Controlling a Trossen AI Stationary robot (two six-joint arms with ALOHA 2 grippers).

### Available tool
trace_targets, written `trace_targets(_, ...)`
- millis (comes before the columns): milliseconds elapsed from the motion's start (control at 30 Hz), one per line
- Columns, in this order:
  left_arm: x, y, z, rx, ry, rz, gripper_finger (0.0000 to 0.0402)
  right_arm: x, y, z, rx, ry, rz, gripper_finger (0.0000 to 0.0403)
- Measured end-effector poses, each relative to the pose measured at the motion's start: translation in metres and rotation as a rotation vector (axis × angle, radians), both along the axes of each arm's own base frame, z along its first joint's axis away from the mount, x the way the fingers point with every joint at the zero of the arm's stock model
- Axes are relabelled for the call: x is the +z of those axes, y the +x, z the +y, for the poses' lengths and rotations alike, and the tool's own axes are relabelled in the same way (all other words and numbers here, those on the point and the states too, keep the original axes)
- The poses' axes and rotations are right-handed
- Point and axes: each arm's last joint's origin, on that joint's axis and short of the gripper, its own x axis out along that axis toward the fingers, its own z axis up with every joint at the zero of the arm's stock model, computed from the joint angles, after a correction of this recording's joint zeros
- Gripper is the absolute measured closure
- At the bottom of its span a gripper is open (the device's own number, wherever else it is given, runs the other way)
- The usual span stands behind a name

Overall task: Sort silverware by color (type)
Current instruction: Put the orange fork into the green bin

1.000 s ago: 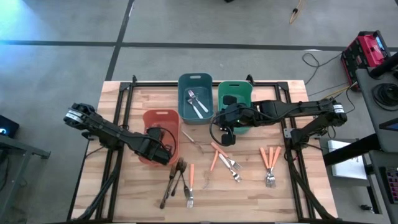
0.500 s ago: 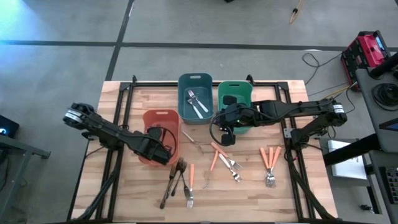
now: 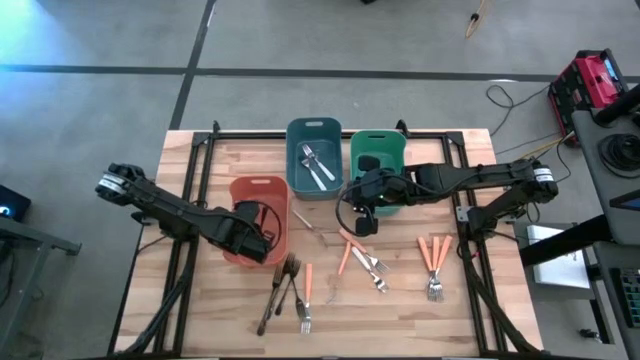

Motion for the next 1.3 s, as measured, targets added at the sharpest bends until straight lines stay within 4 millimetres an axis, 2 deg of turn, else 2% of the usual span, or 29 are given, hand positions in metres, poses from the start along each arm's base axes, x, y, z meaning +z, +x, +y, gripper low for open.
trace_targets(300,0.009,-0.005,0.002,-0.021,0.009,-0.041,0.0388,-0.010,0.000,0.000,0.000,-0.001,0.017,0.0323)
trace_targets(733,0.018,-0.005,0.003,-0.072,0.010,-0.065,0.0388,-0.010,0.000,0.000,0.000,-0.001,0.014,0.0323)
trace_targets(1133,0.063,0.011,0.000,-0.269,0.159,-0.147,0.0388,-0.010,0.000,0.000,0.000,-0.001,0.014,0.0323)
trace_targets(1300,0.080,0.014,-0.007,-0.478,0.264,-0.109,0.0388,-0.011,0.000,0.000,0.000,-0.001,0.015,0.0323)
